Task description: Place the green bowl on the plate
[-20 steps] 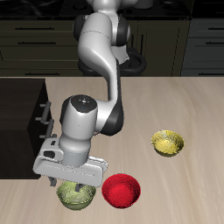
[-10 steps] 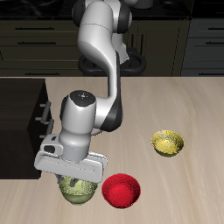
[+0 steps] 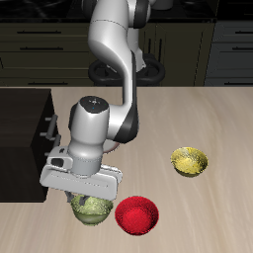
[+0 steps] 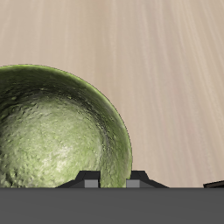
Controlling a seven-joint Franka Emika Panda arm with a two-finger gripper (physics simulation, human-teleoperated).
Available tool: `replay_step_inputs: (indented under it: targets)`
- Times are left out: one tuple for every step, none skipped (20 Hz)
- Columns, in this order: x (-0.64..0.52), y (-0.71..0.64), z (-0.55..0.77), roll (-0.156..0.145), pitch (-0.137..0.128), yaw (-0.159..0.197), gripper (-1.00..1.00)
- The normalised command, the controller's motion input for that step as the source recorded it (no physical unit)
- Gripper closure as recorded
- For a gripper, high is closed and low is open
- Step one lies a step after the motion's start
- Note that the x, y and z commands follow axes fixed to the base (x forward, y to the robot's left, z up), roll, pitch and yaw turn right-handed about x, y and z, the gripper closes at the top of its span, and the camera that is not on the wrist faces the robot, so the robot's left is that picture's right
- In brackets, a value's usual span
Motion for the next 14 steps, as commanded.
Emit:
replay_step_inputs:
  targets:
    - [-0.38, 0.14, 0.78, -0.007, -0.130, 0.210, 1.00]
    - [0.00, 0.00, 0.00, 0.000, 0.000, 0.000, 1.00]
    - [-0.25, 0.11, 0.76, 0.061, -0.107, 0.066, 1.00]
    - [-0.11, 0.02, 0.23, 0.007, -0.027, 0.085, 1.00]
    - [-0.16, -0.17, 0.34, -0.031, 0.031, -0.057, 1.00]
    - [-0.12, 0.04, 0.33, -0.005, -0.040, 0.046, 1.00]
    - [-0.28, 0.05, 0.74, 0.039, -0.139, 0.061, 1.00]
    - [-0.26, -0.03, 0.73, 0.003, -0.064, 0.061, 1.00]
    - [-0.17, -0.06, 0.35, -0.031, -0.063, 0.050, 1.00]
    - [-0.14, -0.02, 0.27, 0.000, 0.000, -0.048, 1.00]
    - [-0.05, -0.09, 0.36, 0.007, -0.073, 0.017, 1.00]
    - [-0.22, 0.16, 0.48, 0.056, -0.063, 0.011, 1.00]
    - [-0.11, 0.00, 0.29, -0.010, -0.057, 0.023, 1.00]
    - [-0.13, -0.06, 0.31, -0.051, -0.018, -0.010, 1.00]
